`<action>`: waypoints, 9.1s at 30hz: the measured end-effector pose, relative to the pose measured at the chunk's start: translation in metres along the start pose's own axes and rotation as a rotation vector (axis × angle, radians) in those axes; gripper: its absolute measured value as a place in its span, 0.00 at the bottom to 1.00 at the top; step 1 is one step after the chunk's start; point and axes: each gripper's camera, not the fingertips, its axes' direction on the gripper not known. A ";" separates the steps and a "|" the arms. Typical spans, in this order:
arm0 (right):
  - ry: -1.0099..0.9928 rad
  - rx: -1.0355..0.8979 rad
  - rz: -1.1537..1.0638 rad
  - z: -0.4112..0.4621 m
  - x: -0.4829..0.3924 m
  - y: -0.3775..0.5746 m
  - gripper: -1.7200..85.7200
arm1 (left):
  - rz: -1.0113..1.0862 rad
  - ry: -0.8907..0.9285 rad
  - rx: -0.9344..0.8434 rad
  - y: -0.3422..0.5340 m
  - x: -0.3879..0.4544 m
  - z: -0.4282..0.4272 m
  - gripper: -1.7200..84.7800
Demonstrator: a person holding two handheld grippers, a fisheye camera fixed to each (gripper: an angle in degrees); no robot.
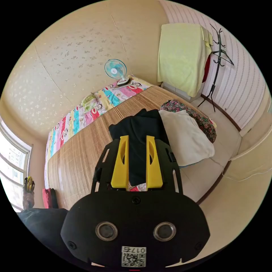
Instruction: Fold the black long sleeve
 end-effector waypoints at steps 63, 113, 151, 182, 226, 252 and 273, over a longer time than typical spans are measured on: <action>-1.046 0.525 -0.904 -0.321 -0.433 0.054 0.06 | 1.461 -0.234 0.019 0.291 0.320 -0.256 0.04; 0.113 -0.785 -0.649 0.361 -0.292 -0.006 0.12 | 0.092 -0.875 0.706 0.014 0.183 -0.561 0.13; -0.923 0.054 1.005 0.297 0.144 -0.175 0.06 | -0.435 -0.967 0.274 0.231 0.224 -0.493 0.08; -0.475 -0.668 -0.487 0.335 -0.267 0.050 0.14 | -0.361 -0.924 0.560 -0.096 0.332 -0.729 0.20; -0.482 -0.674 -0.598 0.269 -0.249 0.120 0.03 | 0.767 -1.010 -0.012 0.013 0.350 -0.355 0.07; -0.283 -0.676 -0.368 0.333 -0.124 -0.057 0.07 | -0.073 -1.217 0.167 0.145 0.089 -0.406 0.09; -0.172 -1.023 -0.649 0.232 -0.019 -0.003 0.06 | -0.119 -1.242 -0.295 0.288 0.032 -0.481 0.06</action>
